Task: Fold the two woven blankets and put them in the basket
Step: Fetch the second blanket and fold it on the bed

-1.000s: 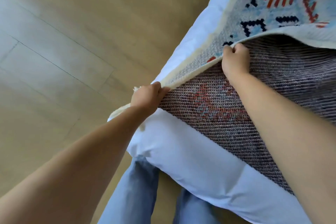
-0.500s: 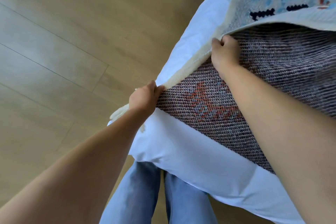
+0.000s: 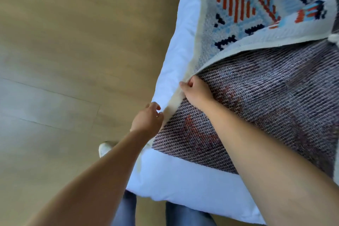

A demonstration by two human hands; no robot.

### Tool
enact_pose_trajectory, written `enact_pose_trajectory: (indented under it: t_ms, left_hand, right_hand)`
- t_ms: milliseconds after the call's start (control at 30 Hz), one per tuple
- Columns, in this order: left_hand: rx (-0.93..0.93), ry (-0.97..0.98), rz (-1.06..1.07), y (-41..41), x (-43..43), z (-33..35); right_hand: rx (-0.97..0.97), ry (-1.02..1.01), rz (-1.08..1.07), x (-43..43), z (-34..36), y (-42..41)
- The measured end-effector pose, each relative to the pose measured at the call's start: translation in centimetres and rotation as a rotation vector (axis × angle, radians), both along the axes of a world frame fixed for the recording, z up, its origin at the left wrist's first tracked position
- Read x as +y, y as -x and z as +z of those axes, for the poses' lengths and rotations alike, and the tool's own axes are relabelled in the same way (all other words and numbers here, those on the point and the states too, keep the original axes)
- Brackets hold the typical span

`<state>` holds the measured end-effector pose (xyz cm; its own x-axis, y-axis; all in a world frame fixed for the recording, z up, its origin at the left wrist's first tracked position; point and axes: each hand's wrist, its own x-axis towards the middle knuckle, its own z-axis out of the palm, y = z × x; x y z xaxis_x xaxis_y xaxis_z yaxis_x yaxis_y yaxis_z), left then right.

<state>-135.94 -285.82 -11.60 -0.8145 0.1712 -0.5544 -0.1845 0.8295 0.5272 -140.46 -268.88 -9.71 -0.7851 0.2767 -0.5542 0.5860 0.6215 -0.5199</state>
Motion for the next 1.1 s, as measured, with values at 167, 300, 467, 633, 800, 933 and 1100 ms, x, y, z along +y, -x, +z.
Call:
enact_pose_trajectory:
  t_ms: [167, 300, 467, 633, 800, 933, 1100]
  left_hand:
    - [0.032, -0.128, -0.234, 5.1, -0.6, 1.0]
    - [0.005, -0.157, -0.376, 8.5, -3.1, 2.1]
    - [0.061, -0.124, -0.560, 12.4, -3.7, 4.2]
    - [0.079, -0.113, -0.734, 14.9, -1.0, 6.2]
    - [0.103, -0.065, -0.893, 17.0, 3.6, 7.3]
    - [0.179, -0.016, -1.094, 18.4, 8.7, 7.6]
    - [0.220, 0.019, -1.217, 22.2, 15.7, 7.7]
  right_hand:
    - [-0.055, -0.113, -0.100, -1.4, 0.3, 0.2]
    - [-0.127, -0.154, -0.242, -3.4, 0.6, -0.2]
    - [-0.230, -0.151, -0.282, -5.4, 1.3, 0.0]
    - [-0.271, -0.138, -0.274, -4.8, 2.2, 1.2]
    - [-0.124, -0.118, -0.455, -1.8, 3.4, 1.8]
    - [-0.050, -0.046, -0.506, 1.8, 4.0, 2.9]
    - [0.009, -0.012, -0.623, 7.8, 4.4, 5.4]
